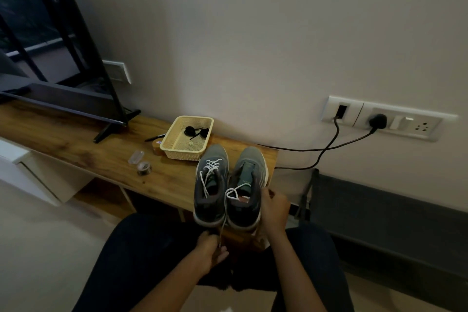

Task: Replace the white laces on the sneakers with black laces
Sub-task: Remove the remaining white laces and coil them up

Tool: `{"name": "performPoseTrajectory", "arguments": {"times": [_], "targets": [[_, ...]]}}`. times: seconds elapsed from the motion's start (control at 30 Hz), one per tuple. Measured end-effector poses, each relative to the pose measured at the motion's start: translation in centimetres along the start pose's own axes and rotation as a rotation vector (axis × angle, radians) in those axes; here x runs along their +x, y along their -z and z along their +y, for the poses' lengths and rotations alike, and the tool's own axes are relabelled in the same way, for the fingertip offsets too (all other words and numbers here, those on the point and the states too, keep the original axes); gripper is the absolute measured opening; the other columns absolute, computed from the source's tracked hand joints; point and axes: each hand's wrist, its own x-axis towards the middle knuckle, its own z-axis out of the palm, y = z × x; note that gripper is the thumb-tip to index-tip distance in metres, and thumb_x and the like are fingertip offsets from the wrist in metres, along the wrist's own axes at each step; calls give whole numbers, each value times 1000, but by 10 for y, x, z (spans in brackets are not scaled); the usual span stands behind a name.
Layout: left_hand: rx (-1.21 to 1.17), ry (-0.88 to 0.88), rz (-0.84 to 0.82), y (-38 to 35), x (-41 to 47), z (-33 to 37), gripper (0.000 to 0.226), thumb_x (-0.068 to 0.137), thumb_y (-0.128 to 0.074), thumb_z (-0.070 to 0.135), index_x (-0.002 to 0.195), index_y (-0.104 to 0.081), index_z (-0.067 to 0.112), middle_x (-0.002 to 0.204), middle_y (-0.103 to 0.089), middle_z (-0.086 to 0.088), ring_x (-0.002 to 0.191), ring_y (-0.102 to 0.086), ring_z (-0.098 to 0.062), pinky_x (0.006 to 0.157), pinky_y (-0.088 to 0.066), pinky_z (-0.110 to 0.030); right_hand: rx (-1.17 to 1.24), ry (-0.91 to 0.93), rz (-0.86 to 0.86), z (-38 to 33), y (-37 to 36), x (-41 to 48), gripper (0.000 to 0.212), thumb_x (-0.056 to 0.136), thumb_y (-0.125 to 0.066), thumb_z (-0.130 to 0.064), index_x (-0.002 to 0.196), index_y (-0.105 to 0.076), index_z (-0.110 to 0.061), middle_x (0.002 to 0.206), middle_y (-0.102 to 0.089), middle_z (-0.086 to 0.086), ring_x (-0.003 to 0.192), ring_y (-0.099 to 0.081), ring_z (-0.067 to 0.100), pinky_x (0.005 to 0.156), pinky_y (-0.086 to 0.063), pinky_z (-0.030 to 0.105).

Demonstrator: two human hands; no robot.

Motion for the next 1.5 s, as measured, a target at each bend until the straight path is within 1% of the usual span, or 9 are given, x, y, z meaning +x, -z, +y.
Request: {"name": "performPoseTrajectory", "arguments": {"times": [0.13, 0.3, 0.5, 0.73, 0.9, 1.03, 1.13, 1.27, 1.5], "targets": [[32, 16, -90, -5, 6, 7, 11, 93, -50, 2, 89, -57, 9, 86, -60, -11, 73, -56, -20, 63, -46, -29, 110, -203, 6, 3, 2, 6, 25, 89, -52, -5, 67, -61, 3, 64, -55, 18, 62, -47, 18, 56, -33, 28], [77, -80, -11, -3, 4, 5, 24, 95, -47, 1, 78, -60, 10, 75, -61, -6, 67, -54, -15, 59, -43, -25, 141, -207, -39, -2, 3, 6, 27, 90, -53, -8, 66, -63, -16, 71, -64, 3, 65, -59, 14, 66, -46, 30], [90, -2, -55, 2, 2, 8, 30, 97, -35, -3, 85, -57, 13, 85, -58, -10, 75, -57, -20, 62, -48, -27, 137, -240, -97, -1, -2, 5, 31, 89, -53, -9, 63, -64, -22, 69, -66, -1, 68, -62, 15, 76, -52, 39], [3, -32, -1, -16, 21, 4, 14, 95, -48, 4, 107, -51, 10, 82, -57, -10, 71, -55, -22, 60, -45, -30, 169, -239, -97, 0, 2, 4, 25, 91, -52, -7, 71, -65, -15, 69, -64, 1, 61, -58, 11, 67, -50, 30], [-55, -2, -2, -13, 29, 2, 25, 95, -51, 4, 118, -57, -2, 103, -62, -15, 110, -59, -32, 85, -41, -36, 157, -253, -98, 1, 3, 6, 25, 91, -52, -9, 71, -65, -15, 70, -65, 1, 60, -59, 10, 69, -51, 32], [378, -224, -19, -3, 11, -7, 17, 97, -50, 12, 90, -65, 10, 79, -67, -5, 65, -61, -18, 59, -46, -26, 166, -225, -113, -1, 3, 6, 26, 90, -55, -8, 67, -65, -17, 73, -65, 2, 67, -59, 13, 71, -50, 34], [895, -814, 90, 10, -8, 3, 14, 94, -57, 22, 87, -69, 22, 86, -69, 6, 77, -65, -10, 68, -54, -31, 132, -114, -139, -9, 4, 8, 20, 90, -54, -5, 78, -67, -13, 84, -66, 5, 80, -59, 16, 72, -47, 28], [1151, -1474, 202, -4, -38, 49, 15, 90, -59, 19, 98, -71, 19, 90, -69, 5, 81, -64, -14, 64, -51, -30, 153, -66, -123, -16, 5, 11, 24, 91, -50, -2, 81, -66, -17, 93, -67, 7, 90, -61, 20, 79, -49, 32], [2026, -1138, 101, -52, -26, 94, 27, 97, -43, 25, 117, -60, 20, 109, -63, -5, 113, -46, -23, 98, -23, -41, -114, 104, -232, -6, 1, 14, 31, 93, -42, -5, 101, -68, -19, 105, -63, 7, 98, -53, 17, 79, -41, 26]]}}
